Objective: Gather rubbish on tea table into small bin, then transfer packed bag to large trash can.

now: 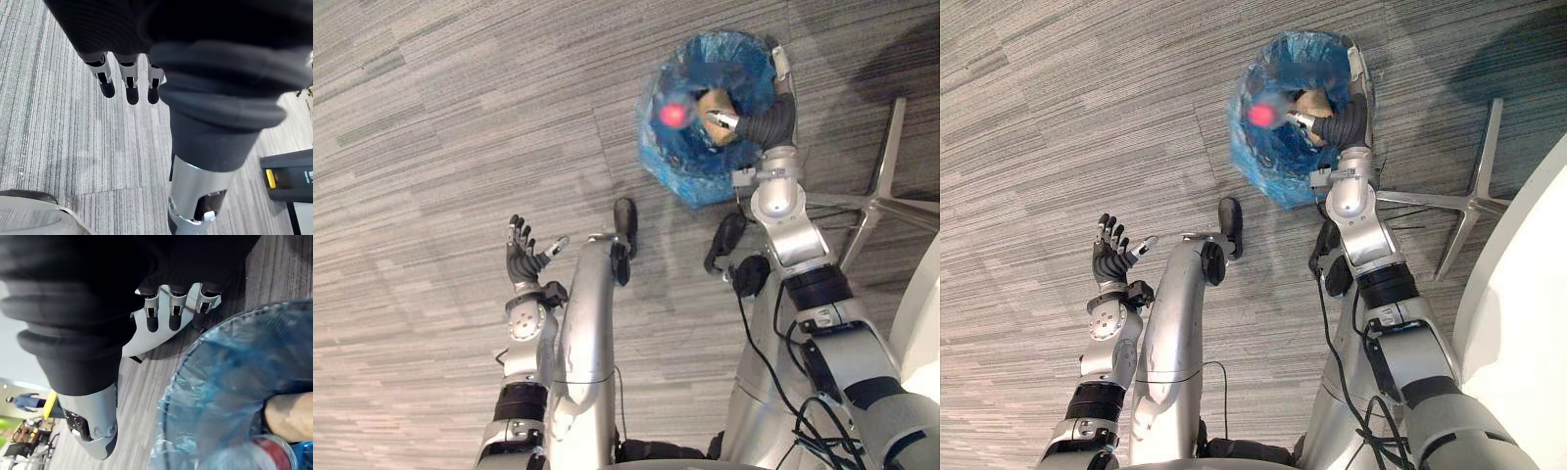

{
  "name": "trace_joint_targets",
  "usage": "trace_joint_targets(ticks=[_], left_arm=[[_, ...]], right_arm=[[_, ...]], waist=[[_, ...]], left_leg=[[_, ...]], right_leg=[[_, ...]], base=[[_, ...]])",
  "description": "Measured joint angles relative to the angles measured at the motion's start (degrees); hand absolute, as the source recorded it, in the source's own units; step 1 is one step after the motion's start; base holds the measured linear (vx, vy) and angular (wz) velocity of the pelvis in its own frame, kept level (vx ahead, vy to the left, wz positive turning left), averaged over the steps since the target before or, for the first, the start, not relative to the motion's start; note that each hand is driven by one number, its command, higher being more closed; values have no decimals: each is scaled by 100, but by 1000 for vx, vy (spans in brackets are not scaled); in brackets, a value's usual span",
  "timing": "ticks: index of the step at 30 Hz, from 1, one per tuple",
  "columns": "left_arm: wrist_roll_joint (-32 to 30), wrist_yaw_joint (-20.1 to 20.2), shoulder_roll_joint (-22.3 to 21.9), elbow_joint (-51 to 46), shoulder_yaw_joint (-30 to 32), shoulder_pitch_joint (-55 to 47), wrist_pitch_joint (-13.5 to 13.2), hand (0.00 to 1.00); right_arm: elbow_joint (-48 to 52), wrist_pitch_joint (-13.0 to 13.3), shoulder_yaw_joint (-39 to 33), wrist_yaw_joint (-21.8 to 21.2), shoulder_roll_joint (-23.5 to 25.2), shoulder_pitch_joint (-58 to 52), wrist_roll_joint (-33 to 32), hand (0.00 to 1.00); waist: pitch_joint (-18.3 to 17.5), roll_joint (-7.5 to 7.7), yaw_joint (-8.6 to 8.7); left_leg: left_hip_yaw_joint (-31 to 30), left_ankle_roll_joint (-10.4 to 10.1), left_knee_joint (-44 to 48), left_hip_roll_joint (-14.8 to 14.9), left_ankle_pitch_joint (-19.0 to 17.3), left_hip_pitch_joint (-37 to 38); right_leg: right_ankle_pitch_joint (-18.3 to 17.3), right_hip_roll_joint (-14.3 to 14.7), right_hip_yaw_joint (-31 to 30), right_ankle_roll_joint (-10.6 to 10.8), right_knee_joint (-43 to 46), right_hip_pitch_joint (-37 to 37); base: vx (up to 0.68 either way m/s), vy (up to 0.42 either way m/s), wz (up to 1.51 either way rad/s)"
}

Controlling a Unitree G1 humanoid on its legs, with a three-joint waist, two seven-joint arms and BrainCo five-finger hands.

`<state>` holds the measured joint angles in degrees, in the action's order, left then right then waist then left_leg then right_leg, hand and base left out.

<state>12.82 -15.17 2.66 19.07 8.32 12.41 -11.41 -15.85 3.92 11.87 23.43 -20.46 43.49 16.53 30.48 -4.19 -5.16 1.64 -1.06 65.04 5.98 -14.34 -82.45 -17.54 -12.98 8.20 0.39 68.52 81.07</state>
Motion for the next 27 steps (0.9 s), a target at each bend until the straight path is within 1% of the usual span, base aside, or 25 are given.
trace_joint_targets(ticks=[1,3,8,10,13,17,18,19,20,23,25,27], left_arm=[[-1,0,12,6,9,0,0,0],[-7,-2,83,39,14,0,8,0],[-28,5,211,118,18,-11,49,0],[-128,5,256,125,16,-11,82,0],[-130,5,305,134,15,-9,92,0],[-129,6,318,136,12,-7,90,0],[-129,7,318,135,12,-4,88,0],[-126,9,315,131,5,-3,86,0],[-125,10,316,127,1,-3,84,0],[-123,12,308,128,-12,4,85,0],[-122,13,299,140,-56,9,86,0],[-122,12,270,173,-65,14,85,0]], right_arm=[[72,5,17,-6,1,-48,58,0],[191,60,236,-42,-3,-255,335,0],[143,211,669,-379,-122,-515,864,0],[-45,212,973,-558,-164,-515,1119,0],[-491,213,1338,-753,-134,-393,1351,0],[-1160,161,1535,-876,-5,-163,1562,0],[-1297,128,1573,-878,16,-85,1569,0],[-1518,80,1645,-891,36,34,1574,100],[-1800,4,1790,-934,43,197,1603,100],[-2155,-71,1951,-1006,98,482,1773,100],[-2250,-121,1964,-1017,89,616,1783,100],[-2343,-196,1960,-1011,113,749,1774,100]], waist=[[-4,20,5],[-6,108,16],[-93,304,48],[-96,310,103],[-96,311,101],[-96,310,79],[-96,310,99],[-96,310,102],[-96,310,84],[-97,309,30],[-97,309,-28],[-97,309,-46]], left_leg=[[0,1,0,1,0,8],[-1,0,-6,3,-1,86],[8,-71,-150,2,11,182],[12,-70,-301,0,78,217],[19,-70,-447,-12,160,235],[-6,-102,-568,-42,206,228],[-8,-118,-623,-71,227,225],[-14,-127,-677,-96,257,213],[-35,-149,-701,-97,270,173],[-62,-164,-712,-104,299,16],[-71,-124,-712,-110,343,-59],[-112,-143,-712,-134,360,-71]], right_leg=[[0,2,-1,0,0,-8],[0,6,2,-1,-16,-94],[20,8,32,7,-175,-201],[43,-21,98,7,-293,-272],[64,-30,133,-12,-395,-292],[63,-59,186,-16,-450,-282],[63,-86,196,-16,-464,-270],[63,-105,212,-16,-487,-256],[63,-112,247,-16,-505,-234],[66,-124,285,-29,-483,-93],[57,-136,294,-47,-444,-15],[25,-143,305,-87,-400,-7]], base=[[0,0,0],[-32,26,-1],[-34,22,1],[-29,18,13],[-16,13,9],[-11,11,9],[-17,13,16],[-24,16,17],[-21,14,12],[-25,19,8],[-24,19,9],[-23,13,14]])
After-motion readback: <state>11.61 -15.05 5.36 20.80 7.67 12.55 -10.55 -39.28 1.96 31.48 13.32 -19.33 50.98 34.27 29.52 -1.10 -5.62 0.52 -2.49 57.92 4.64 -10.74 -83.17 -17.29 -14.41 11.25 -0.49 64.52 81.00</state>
